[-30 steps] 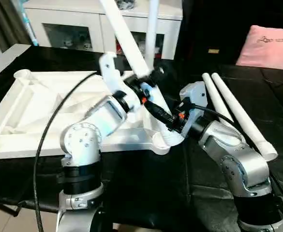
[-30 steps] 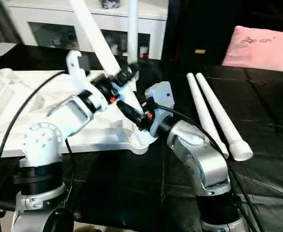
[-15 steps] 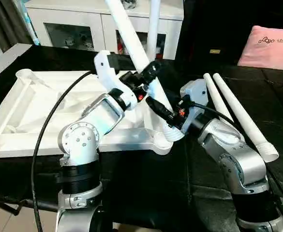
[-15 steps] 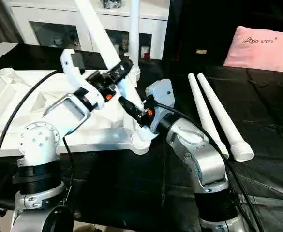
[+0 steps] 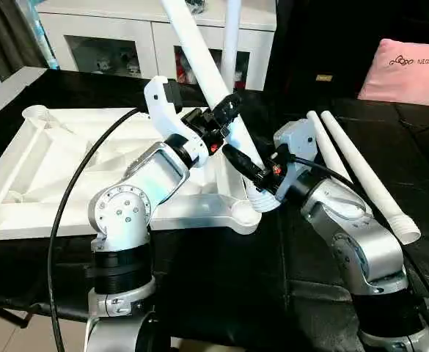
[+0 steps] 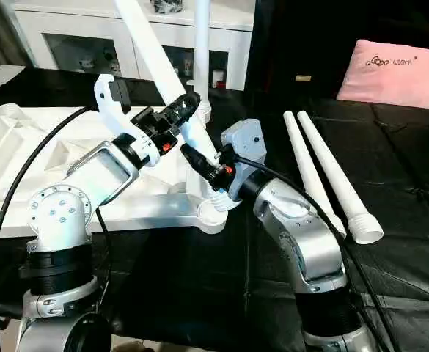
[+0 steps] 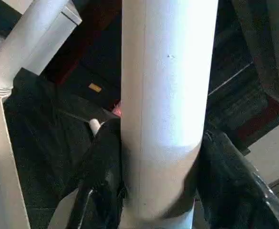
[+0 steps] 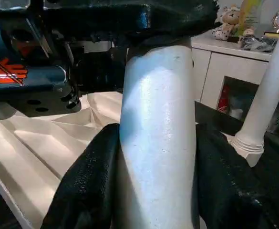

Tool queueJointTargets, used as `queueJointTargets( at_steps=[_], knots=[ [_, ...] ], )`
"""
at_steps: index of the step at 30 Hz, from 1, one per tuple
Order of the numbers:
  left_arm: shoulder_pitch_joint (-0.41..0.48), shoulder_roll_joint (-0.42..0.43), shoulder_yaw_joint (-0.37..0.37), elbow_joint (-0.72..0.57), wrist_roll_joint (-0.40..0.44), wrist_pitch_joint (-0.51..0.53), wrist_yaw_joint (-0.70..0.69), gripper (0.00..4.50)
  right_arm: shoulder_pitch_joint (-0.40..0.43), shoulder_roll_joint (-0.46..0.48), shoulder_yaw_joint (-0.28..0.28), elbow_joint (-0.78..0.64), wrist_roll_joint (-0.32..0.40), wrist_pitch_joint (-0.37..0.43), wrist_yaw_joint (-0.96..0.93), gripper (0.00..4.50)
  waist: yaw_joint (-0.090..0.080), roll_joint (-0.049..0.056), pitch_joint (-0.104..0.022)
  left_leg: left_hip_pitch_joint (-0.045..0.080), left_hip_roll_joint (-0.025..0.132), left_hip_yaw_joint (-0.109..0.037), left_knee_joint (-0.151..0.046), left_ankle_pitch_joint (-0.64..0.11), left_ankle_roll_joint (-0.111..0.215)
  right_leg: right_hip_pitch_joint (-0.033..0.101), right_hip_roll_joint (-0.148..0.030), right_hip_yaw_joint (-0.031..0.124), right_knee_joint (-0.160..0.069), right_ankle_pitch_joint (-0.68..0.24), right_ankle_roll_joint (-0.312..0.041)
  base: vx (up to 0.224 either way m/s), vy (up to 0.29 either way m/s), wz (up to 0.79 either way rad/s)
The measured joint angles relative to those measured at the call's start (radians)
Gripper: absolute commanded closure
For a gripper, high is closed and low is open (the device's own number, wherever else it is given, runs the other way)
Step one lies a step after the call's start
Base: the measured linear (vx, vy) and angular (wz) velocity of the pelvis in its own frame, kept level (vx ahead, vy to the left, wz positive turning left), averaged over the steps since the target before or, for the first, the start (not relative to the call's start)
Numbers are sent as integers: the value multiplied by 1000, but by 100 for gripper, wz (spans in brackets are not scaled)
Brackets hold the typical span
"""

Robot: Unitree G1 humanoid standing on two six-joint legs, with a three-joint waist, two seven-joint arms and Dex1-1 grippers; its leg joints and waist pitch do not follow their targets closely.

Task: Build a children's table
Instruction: Pick table leg

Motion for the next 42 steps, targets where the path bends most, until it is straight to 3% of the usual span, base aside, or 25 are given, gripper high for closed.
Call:
queueJointTargets(
  at_steps=[4,5,6,13,15,19,20,26,29,42],
  knots=[
    [0,11,-13,0,12,-5,-7,266,-1,1,-3,0,11,8,3,263,0,0,0,0,0,0,0,0,0,0,0,0,0,0,0,0,0,0],
    [0,14,-18,0,18,-6,-10,266,-1,1,-5,1,15,13,4,207,0,0,0,0,0,0,0,0,1,0,0,0,0,0,0,0,0,0],
    [0,16,-20,0,18,-6,-11,267,-1,1,-5,1,16,13,5,193,0,0,0,0,0,0,0,0,1,0,0,0,0,0,0,0,0,0],
    [-50,92,-39,43,46,-24,-69,268,-10,-1,-20,0,59,26,37,141,-1,0,0,0,0,0,0,2,1,0,0,0,0,2,0,0,0,0],
    [-78,125,-40,66,54,-36,-99,268,-19,-13,-42,0,96,39,62,107,0,0,0,0,0,0,0,2,1,0,0,0,0,3,0,0,0,0],
    [-108,209,-40,114,81,-62,-172,268,-34,-56,-84,-10,167,74,125,96,0,0,0,1,0,0,0,2,0,0,0,0,0,4,0,0,0,0],
    [-115,232,-42,131,90,-63,-197,268,-45,-69,-99,-10,184,87,138,70,1,0,0,1,0,0,0,2,0,0,0,0,0,4,0,0,0,0],
    [-160,348,-93,199,99,-61,-377,268,-134,-151,-173,26,265,187,192,30,3,1,0,1,0,0,0,3,-1,0,0,0,0,5,-1,0,0,0],
    [-182,401,-122,223,109,-61,-457,268,-140,-196,-165,61,287,238,248,6,3,1,0,1,0,0,0,3,-1,0,0,0,1,5,-1,0,0,0],
    [-204,472,-203,219,102,-16,-662,268,-179,-243,-108,150,369,370,419,0,4,0,0,1,0,0,0,3,-1,0,-1,0,2,6,-2,0,0,0]
  ],
)
